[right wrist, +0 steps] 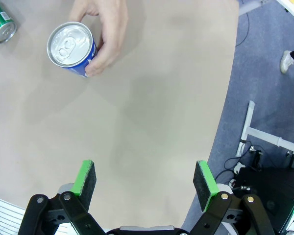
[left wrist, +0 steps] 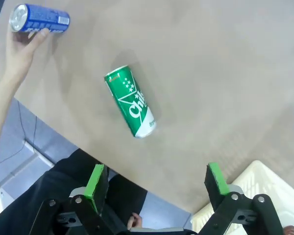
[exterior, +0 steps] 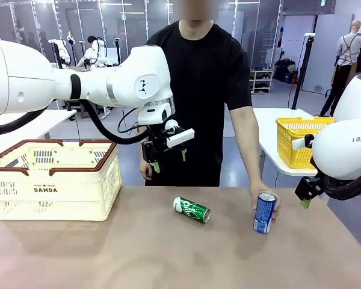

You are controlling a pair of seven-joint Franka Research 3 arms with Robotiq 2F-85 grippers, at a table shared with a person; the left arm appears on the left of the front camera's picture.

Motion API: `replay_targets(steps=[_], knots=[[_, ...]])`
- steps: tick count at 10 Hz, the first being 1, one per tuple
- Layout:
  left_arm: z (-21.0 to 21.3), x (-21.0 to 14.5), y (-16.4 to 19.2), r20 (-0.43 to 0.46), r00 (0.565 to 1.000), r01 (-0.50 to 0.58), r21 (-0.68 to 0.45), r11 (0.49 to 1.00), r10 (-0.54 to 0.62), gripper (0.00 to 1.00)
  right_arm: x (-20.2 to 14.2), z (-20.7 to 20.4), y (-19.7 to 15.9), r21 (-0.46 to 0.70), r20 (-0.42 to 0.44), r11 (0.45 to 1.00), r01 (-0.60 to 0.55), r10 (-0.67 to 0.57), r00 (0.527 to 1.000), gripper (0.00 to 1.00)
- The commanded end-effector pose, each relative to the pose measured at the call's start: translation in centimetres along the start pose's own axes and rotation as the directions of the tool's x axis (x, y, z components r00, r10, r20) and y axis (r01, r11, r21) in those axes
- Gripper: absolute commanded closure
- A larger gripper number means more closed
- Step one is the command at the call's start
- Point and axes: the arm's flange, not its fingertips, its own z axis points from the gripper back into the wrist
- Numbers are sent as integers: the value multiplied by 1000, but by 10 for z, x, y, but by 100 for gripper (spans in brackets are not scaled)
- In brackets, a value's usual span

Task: Place the drinks into the Shopping basket.
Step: Pick up one drink and place it into the Shopping basket.

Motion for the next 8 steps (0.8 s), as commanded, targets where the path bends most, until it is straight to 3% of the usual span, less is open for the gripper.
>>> replay_targets(steps=[1,3,8], knots=[[28,-5,-25,0,1000,-5,24,1000,5,0,0,0,-3,0,-3,1000,-11,11,1000,0],[36,-8,-62,33,999,-11,32,999,10,0,0,0,-3,0,-3,1000,-11,11,1000,0],[22,-16,-99,58,994,-93,34,995,91,0,0,0,-3,0,-3,1000,-11,11,1000,0]])
